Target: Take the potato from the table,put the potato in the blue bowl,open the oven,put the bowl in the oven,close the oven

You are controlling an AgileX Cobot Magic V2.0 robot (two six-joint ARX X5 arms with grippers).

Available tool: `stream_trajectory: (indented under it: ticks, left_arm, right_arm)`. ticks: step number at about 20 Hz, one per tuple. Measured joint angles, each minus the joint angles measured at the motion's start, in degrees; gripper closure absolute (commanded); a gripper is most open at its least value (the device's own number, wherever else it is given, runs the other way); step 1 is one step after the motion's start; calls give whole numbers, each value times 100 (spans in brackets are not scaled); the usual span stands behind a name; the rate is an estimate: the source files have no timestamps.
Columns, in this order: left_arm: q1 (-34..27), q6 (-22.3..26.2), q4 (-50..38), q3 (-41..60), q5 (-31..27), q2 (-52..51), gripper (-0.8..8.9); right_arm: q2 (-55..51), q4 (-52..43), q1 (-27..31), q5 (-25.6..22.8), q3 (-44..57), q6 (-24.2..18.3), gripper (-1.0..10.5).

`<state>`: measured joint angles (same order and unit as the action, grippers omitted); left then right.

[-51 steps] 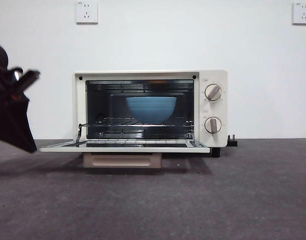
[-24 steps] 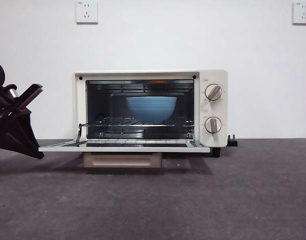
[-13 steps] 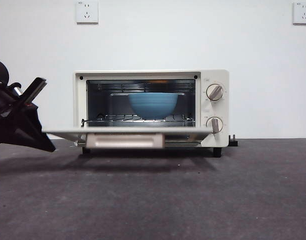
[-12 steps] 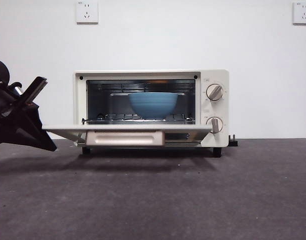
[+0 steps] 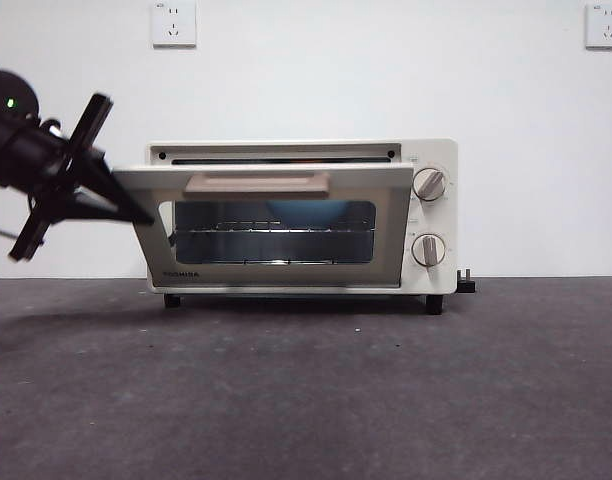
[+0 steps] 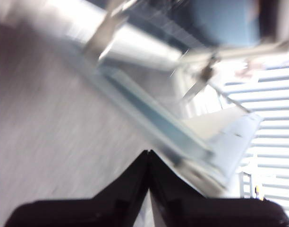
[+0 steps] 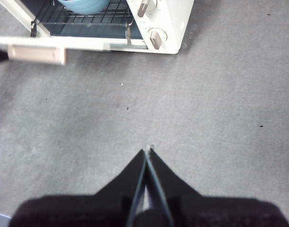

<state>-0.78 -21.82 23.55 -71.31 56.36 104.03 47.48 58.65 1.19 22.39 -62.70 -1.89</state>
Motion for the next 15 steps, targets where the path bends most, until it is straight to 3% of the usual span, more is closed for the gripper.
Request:
stream_trajectory:
  ticks: [5, 15]
  left_arm:
    - [11, -417, -190, -752, -74, 0, 822]
    - [48, -522, 57, -992, 17, 0, 822]
  right_arm:
    - [0, -2, 0, -2, 0, 0, 958]
    - [0, -4, 0, -2, 0, 0, 958]
